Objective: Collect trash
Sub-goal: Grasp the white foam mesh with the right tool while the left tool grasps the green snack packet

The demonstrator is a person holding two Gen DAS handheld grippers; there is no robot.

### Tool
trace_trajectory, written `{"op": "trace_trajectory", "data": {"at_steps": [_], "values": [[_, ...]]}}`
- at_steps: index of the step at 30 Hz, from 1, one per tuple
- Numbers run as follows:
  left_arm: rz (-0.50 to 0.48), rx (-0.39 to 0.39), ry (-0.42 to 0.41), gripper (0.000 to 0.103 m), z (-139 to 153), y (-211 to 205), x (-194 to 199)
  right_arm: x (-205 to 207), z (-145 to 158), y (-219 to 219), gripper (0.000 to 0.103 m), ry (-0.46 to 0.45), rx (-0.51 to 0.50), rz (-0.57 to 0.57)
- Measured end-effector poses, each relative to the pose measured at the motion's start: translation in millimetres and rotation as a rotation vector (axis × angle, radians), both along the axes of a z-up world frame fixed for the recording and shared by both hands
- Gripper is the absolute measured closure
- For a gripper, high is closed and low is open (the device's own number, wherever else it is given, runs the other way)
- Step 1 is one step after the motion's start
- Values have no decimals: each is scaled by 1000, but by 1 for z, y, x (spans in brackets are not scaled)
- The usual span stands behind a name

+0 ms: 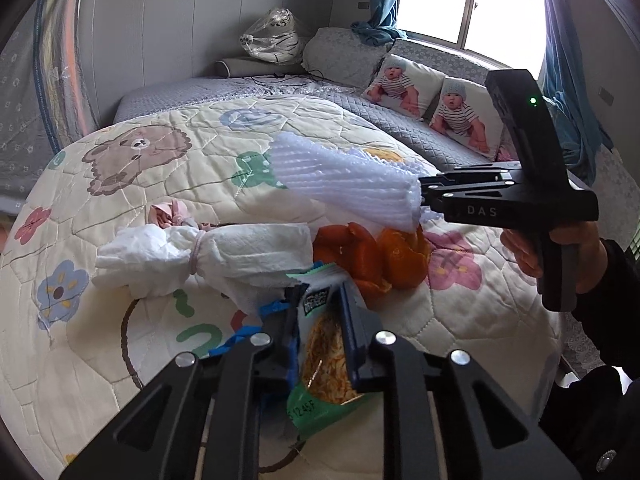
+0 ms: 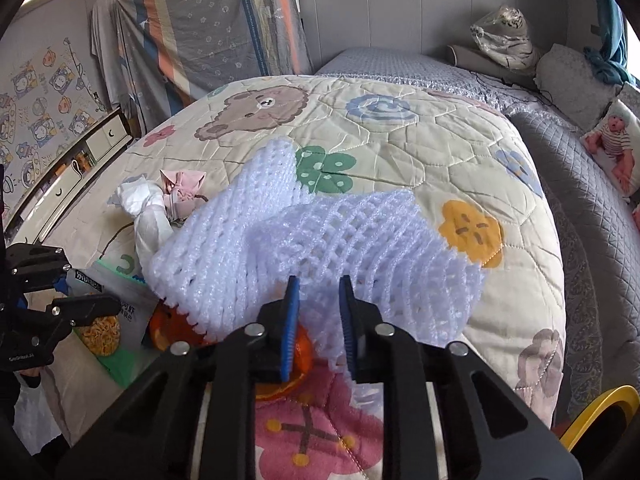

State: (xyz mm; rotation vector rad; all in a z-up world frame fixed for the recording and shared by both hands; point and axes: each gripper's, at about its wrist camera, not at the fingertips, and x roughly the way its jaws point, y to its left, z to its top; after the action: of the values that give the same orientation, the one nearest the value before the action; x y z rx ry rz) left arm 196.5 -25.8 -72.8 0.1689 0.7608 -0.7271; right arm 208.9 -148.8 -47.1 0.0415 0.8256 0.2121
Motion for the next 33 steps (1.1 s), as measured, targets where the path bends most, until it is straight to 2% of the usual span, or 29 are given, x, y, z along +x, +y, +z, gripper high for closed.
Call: {"op": "trace_trajectory", "data": {"at_steps": [4, 7, 20, 33], "values": [[-5, -7, -11, 94, 4, 0, -3, -5, -1, -5, 97, -13, -14, -28], [-4, -4, -23, 96, 7, -1, -5, -8, 2, -10, 100, -24, -22, -51], [4, -42, -55, 98, 22, 0, -11, -32, 36, -31, 100, -151, -34, -130], [56, -73, -91, 98, 47, 18, -17, -68, 68, -48, 100, -223, 15, -142]]}}
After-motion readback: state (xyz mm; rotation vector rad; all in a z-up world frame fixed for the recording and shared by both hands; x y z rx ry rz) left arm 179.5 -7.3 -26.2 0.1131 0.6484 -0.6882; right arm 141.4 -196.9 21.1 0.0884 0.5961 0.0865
